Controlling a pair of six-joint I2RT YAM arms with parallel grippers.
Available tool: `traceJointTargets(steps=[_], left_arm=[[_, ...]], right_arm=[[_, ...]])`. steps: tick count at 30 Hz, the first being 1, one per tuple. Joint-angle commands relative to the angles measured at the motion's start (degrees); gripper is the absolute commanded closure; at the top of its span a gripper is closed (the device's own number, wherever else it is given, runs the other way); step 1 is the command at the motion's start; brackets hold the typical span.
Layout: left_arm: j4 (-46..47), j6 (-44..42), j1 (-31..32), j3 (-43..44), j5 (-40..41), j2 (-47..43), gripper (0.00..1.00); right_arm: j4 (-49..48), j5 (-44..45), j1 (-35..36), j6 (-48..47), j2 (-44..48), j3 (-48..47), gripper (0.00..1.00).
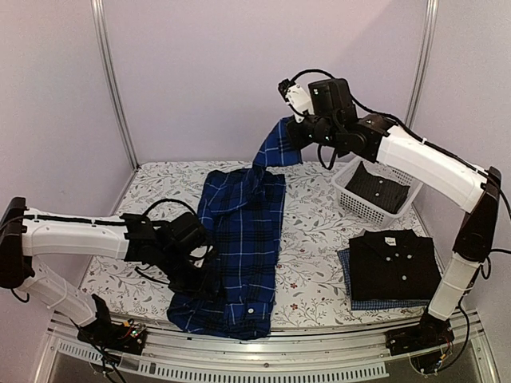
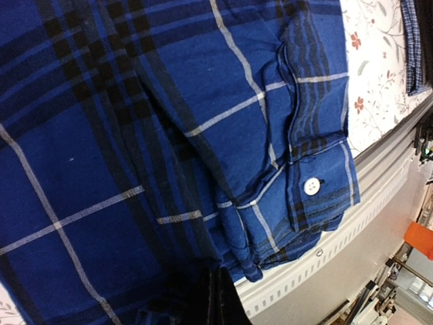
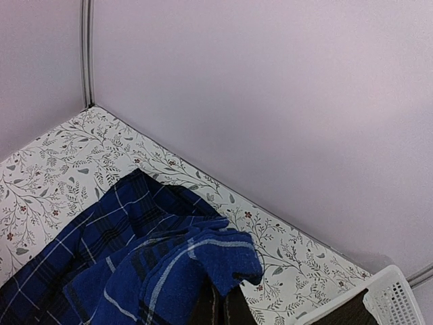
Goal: Fold and stack the long sleeve shirts
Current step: Fold the 1/3-folded shirt at the center of the board.
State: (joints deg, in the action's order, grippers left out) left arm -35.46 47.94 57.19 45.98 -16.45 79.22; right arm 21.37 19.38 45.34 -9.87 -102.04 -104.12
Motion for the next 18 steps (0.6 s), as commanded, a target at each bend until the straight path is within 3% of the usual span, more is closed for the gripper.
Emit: traceJointTargets(steps=[1, 18], left_arm=[[1.63, -0.72, 1.07, -1.14, -2.23, 0.21, 0.99], [2.95, 3.85, 1.24, -7.46, -6.47, -4.07, 1.0]], right_arm=[[-1.02, 1.26, -0.25, 1.56, 4.22, 1.48, 1.0], [-0.09, 5.42, -0.6, 0.0, 5.04, 1.23, 1.0]])
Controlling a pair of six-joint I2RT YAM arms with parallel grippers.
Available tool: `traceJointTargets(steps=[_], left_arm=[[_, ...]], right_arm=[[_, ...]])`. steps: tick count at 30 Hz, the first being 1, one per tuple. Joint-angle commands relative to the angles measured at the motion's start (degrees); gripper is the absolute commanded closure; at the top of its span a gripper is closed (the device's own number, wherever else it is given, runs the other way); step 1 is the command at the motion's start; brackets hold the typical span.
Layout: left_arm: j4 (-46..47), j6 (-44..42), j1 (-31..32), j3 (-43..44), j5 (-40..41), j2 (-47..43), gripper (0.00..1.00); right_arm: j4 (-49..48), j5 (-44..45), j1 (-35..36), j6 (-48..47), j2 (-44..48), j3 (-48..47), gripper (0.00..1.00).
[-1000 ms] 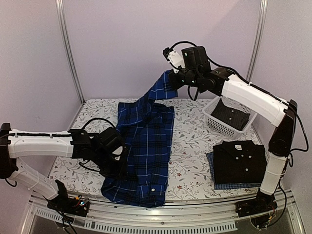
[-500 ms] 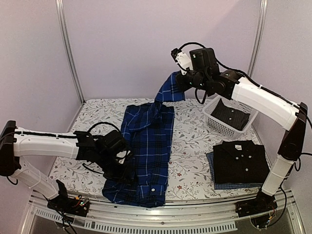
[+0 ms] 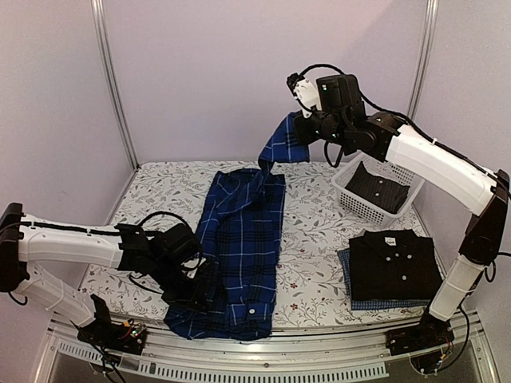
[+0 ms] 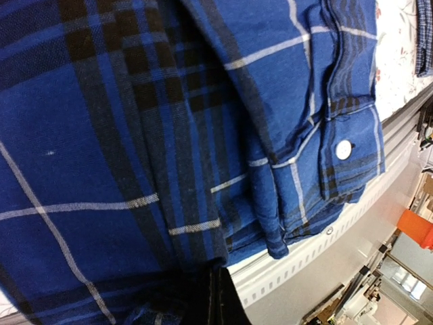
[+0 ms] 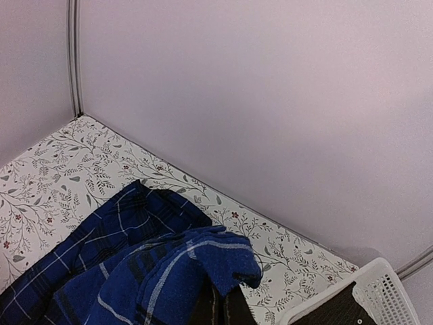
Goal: Fold and stack the long sleeve shirts
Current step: Fold the 1/3-folded shirt at the center of the board.
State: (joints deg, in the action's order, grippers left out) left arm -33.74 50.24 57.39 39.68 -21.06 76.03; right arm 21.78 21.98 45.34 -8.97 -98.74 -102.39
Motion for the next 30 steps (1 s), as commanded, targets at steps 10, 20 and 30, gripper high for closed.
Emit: traceJointTargets(steps=[10, 20, 30], left_arm=[[0.54, 2.6, 0.87, -1.04, 0.29, -2.65, 1.0], [0.33, 5.66, 0.08, -3.03, 2.07, -10.29, 1.0], [1.41, 9.55, -1.53, -7.27, 1.78, -18.85, 1.0]], right_arm=[[0.08, 0.05, -2.78, -1.96, -2.36, -7.6, 1.0], [1.06, -2.29, -2.8, -2.8, -9.02, -16.74, 1.0], [1.33, -3.06, -2.8, -2.82, -11.89, -20.29, 1.0]])
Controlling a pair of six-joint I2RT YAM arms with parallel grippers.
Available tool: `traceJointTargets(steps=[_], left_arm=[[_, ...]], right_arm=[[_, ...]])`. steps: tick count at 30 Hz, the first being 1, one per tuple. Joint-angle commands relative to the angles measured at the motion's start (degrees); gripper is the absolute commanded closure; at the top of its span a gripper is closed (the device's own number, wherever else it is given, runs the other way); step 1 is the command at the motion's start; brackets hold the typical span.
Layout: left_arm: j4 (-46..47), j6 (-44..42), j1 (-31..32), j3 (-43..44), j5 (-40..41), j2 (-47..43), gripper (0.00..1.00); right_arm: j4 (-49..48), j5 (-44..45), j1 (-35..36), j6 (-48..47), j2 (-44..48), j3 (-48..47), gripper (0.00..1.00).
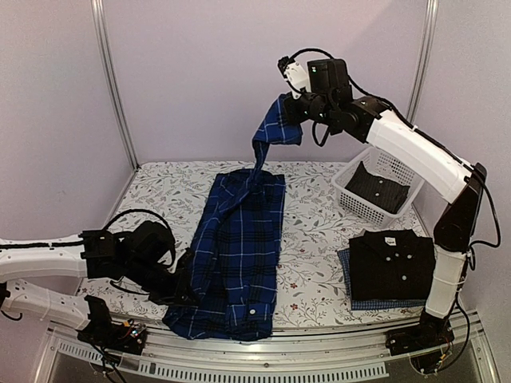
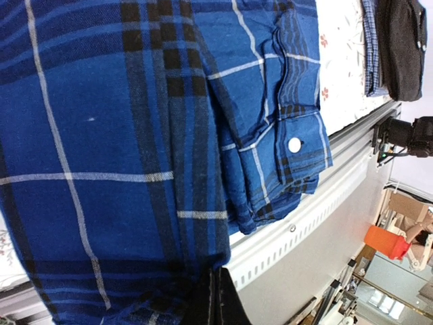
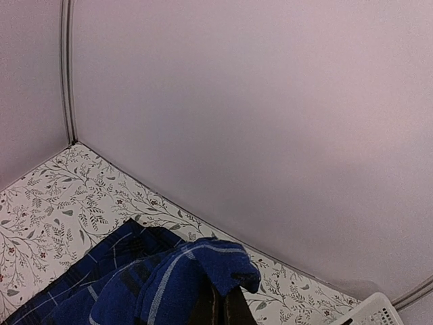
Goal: Fold and stack the long sleeve shirts
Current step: Fold the 1/3-folded shirt at the center of the board.
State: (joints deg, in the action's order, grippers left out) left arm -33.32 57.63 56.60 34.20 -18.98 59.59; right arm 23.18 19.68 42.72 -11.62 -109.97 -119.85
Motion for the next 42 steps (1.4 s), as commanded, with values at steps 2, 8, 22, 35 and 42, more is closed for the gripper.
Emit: traceJointTargets(steps=[2, 8, 22, 35, 42], left_arm=[[0.72, 2.52, -1.18, -2.37, -0.33, -3.34, 1.0], [0.76, 3.9, -2.24, -3.26, -0.21, -5.89, 1.0], [4.85, 2.78, -3.11, -3.65, -4.33, -4.78, 1.0], [7.88, -1.45, -2.9, -2.42, -7.8, 3.27, 1.0], [10.09, -1.95, -2.64, -2.48, -9.41, 4.5, 1.0]], right_arm=[[-0.01, -0.89, -0.18, -0.14, -0.96, -3.98, 1.0], [-0.06, -1.91, -0.18, -0.18, -2.47, -6.72, 1.0], [1.29, -1.39, -0.2, -0.14, -3.76, -8.25, 1.0], [1.85, 0.18, -0.36, -0.93, -1.74, -6.79, 1.0], [1.28, 0.45, -0.44, -1.37, -1.56, -7.0, 1.0]])
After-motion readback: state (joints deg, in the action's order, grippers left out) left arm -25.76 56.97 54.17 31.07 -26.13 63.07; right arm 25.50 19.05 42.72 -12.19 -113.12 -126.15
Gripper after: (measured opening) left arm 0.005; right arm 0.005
